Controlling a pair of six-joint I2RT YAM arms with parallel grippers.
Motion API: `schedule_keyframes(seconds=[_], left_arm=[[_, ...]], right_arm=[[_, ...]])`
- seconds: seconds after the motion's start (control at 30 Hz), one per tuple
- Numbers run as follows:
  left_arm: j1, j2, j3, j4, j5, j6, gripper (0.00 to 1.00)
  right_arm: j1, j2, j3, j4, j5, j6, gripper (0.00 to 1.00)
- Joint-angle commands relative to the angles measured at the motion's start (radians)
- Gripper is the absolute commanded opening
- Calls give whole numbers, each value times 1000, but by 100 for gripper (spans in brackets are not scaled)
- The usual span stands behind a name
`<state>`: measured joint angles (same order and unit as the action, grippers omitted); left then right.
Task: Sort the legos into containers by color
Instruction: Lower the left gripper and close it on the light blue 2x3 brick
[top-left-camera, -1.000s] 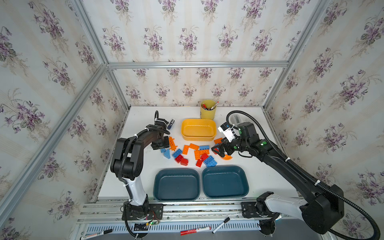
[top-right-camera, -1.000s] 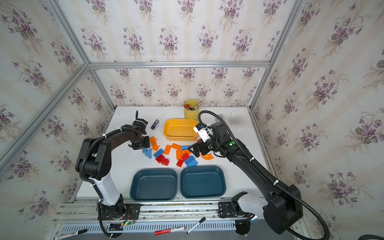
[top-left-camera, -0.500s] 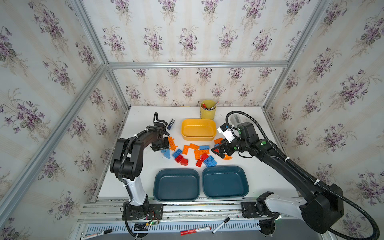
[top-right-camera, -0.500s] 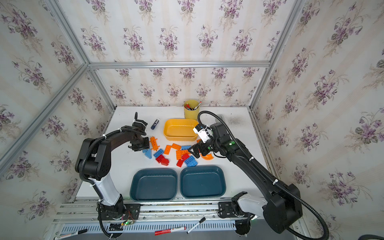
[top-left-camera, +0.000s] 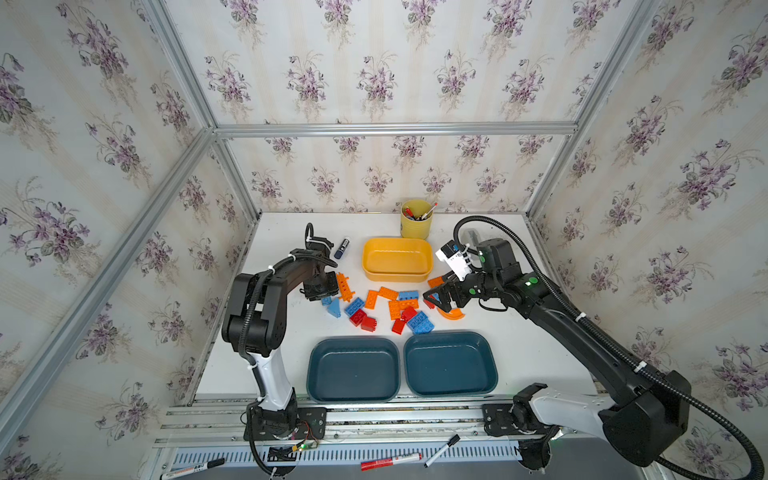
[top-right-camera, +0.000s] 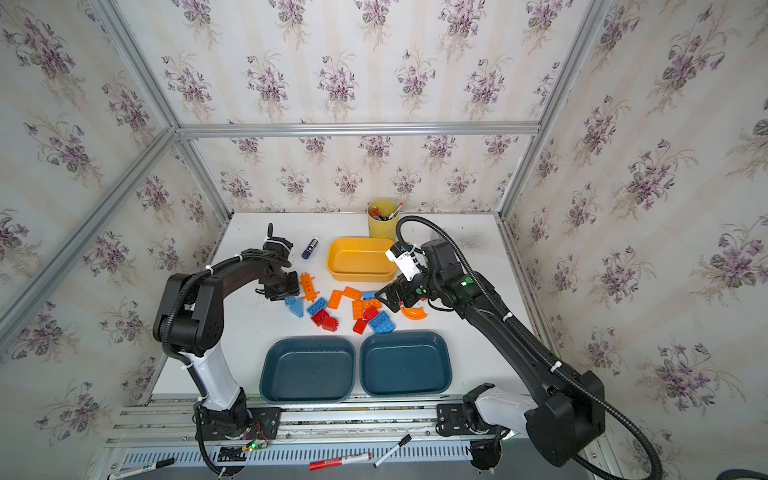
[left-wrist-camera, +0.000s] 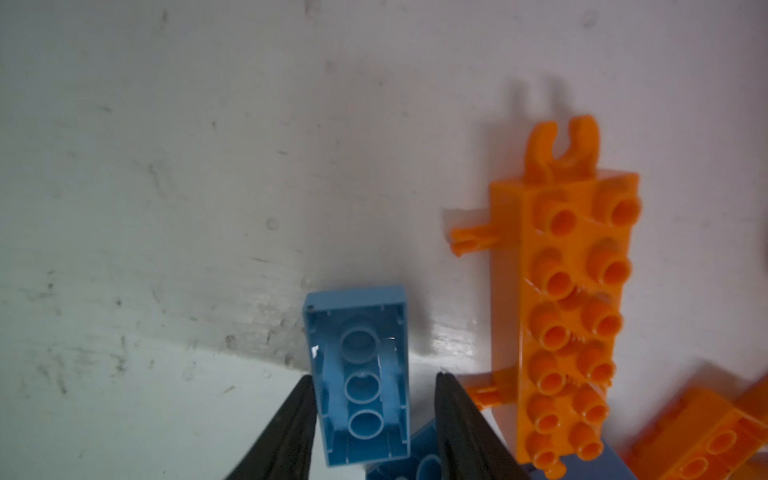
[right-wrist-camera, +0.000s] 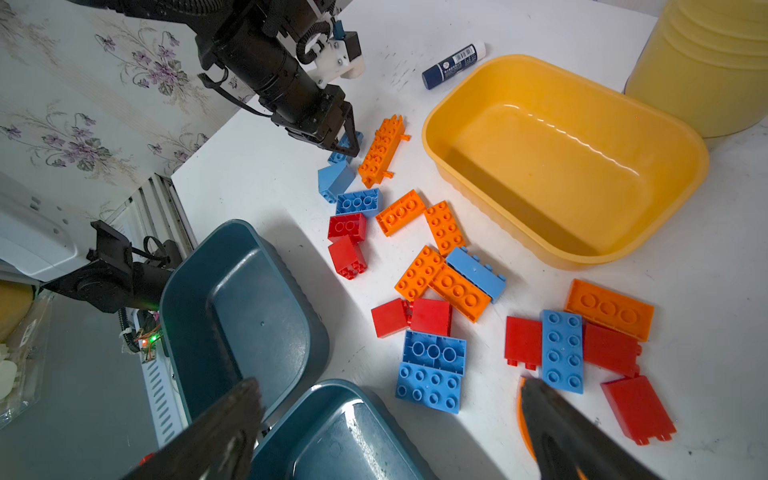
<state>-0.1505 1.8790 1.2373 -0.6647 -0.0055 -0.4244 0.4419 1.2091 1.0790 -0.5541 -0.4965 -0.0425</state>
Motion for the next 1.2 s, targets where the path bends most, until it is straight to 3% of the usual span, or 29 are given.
schedule_keyframes(seconds=[0.0,0.33,1.17], left_arm=[[-2,-9,-3,-21,0,-48,50],[-9,-29,-30,-17,-60,-132,48],[17,6,17,-12,5,-15,32]], right_arm=[[2,4,27,-17,-3,-12,100],[1,8,64,-99,1,-60,100],[1,-20,87,-85,1,38,100]])
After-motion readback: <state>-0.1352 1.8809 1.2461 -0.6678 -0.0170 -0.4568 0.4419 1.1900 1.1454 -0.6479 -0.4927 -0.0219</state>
